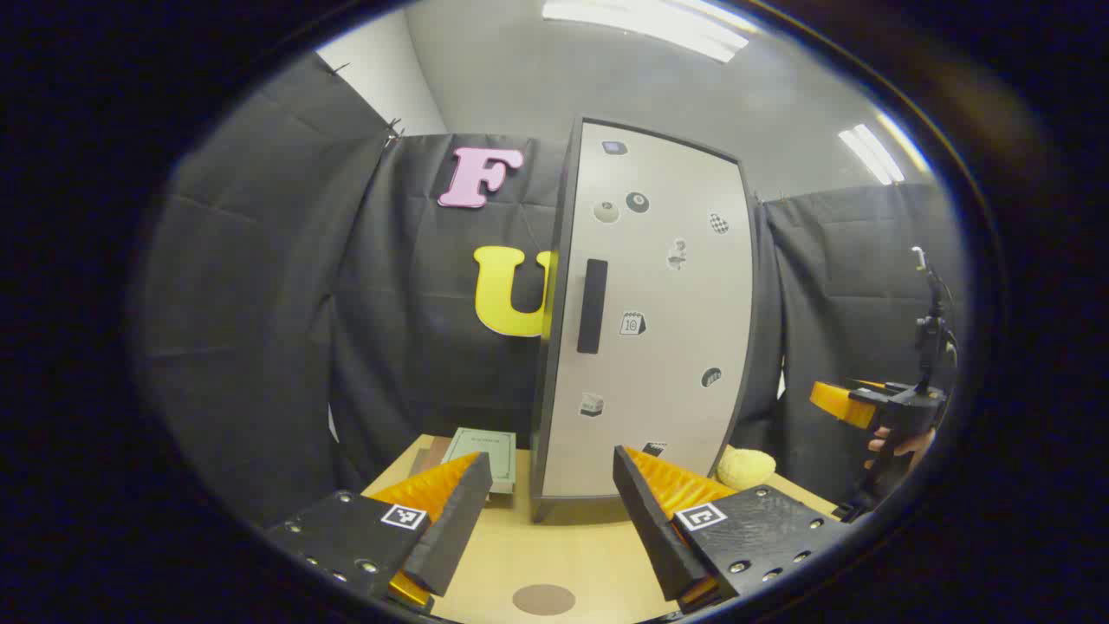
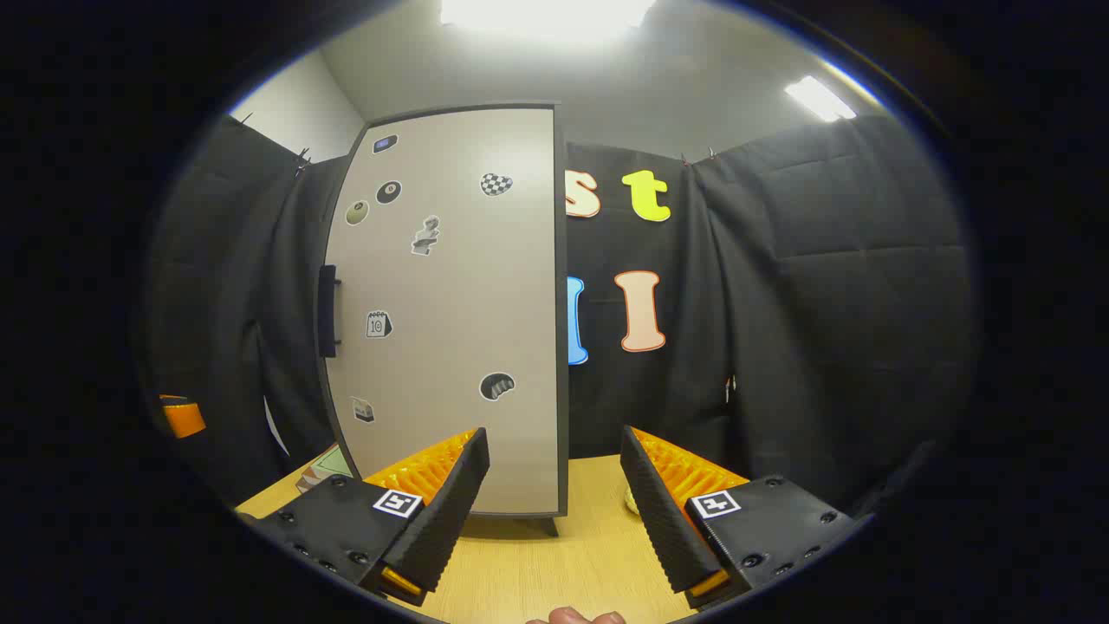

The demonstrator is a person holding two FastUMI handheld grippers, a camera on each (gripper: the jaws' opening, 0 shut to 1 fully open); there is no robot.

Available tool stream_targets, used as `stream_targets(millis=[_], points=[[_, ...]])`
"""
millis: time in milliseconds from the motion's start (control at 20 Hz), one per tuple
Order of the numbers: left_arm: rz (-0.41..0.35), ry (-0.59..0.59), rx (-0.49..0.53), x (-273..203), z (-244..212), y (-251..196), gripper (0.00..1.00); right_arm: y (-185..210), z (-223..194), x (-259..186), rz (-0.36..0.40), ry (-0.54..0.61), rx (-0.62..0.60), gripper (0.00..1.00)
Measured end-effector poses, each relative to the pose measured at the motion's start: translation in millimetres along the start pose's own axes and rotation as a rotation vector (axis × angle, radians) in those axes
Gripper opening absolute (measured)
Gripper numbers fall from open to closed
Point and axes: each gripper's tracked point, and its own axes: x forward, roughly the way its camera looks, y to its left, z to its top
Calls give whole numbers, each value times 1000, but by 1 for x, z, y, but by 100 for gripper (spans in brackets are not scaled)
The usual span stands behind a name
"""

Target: Open the cabinet door with the right hand, grasp the bottle in the cabinet with the left hand and place it on the coaster, then close the cabinet door with the right hand.

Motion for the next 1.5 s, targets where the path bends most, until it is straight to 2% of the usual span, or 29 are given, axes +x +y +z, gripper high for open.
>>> stream_targets(millis=[350, 900, 1050, 1300, 1350, 1500], points=[[7, 18, 24, -10, -9, 3, 88, -1, 1, -10, -8, 1, 26, 97], [-9, 12, 94, -19, -16, -11, 88, 17, 9, -6, 43, 19, 30, 95], [-37, 2, 20, -23, -12, -21, 88, 24, 19, 2, 56, 18, 28, 96], [-12, -15, 63, -27, -14, -13, 88, 50, 45, 23, 98, 18, 39, 97], [-13, -7, 54, -29, -20, -14, 86, 57, 53, 28, 107, 7, 38, 95], [6, 26, 20, -34, -37, -7, 86, 87, 78, 41, 157, -30, 33, 98]])
